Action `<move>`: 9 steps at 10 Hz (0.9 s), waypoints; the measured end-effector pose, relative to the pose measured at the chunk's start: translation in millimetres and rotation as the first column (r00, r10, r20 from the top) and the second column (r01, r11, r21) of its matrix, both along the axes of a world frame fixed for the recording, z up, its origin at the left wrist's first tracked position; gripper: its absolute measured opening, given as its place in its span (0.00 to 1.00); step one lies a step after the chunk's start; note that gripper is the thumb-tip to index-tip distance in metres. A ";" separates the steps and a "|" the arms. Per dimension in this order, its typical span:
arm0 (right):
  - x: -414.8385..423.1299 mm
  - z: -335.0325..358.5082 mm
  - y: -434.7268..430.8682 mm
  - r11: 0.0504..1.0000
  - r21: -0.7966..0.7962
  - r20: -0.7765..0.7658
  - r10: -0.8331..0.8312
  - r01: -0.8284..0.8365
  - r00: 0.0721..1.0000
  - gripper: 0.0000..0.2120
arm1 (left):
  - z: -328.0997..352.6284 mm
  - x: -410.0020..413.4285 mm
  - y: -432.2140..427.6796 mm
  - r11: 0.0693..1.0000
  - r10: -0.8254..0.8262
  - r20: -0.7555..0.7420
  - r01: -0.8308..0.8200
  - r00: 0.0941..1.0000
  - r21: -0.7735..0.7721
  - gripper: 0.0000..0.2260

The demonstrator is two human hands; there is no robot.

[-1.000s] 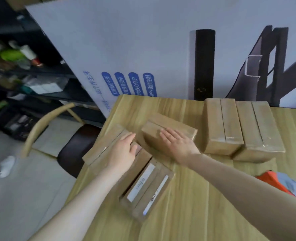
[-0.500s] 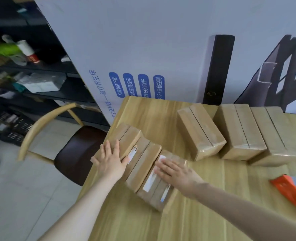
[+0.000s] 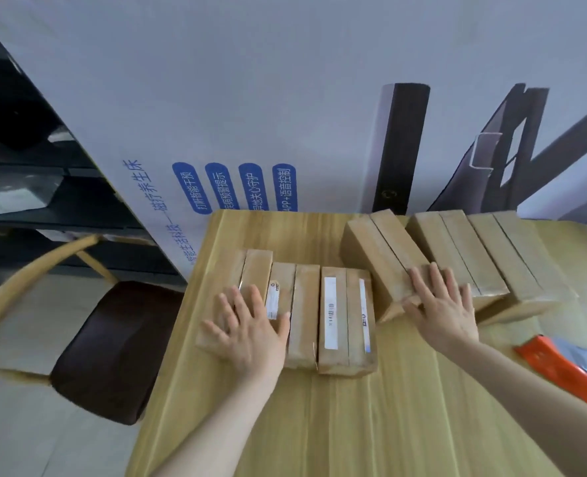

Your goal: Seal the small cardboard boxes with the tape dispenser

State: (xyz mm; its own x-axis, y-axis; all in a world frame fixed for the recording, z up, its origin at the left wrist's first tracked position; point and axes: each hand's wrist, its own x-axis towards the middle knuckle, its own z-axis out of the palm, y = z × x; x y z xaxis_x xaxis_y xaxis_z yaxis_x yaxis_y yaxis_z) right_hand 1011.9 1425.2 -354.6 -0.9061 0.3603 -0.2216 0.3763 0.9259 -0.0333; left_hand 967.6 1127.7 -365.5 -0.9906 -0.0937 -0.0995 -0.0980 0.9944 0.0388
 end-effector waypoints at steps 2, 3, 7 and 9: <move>-46.3 5.3 0.8 0.986 -0.140 -0.091 -0.103 0.090 0.990 0.30 | 17.7 -54.4 50.5 0.995 -0.048 -0.048 0.052 0.998 0.082 0.32; -29.5 14.5 40.1 0.943 -0.184 -0.269 -0.321 0.279 0.908 0.28 | 7.4 -22.6 70.6 0.858 -0.462 -0.202 0.493 0.864 0.147 0.31; 18.1 44.5 90.7 0.789 -0.534 -0.293 -0.510 0.305 0.809 0.23 | 22.4 -79.6 97.5 0.760 -0.646 0.025 0.640 0.763 0.112 0.34; 76.4 47.9 34.4 0.834 -0.543 -0.386 -0.352 0.099 0.853 0.26 | 48.7 -5.3 95.7 0.655 -0.655 -0.081 0.618 0.751 0.435 0.30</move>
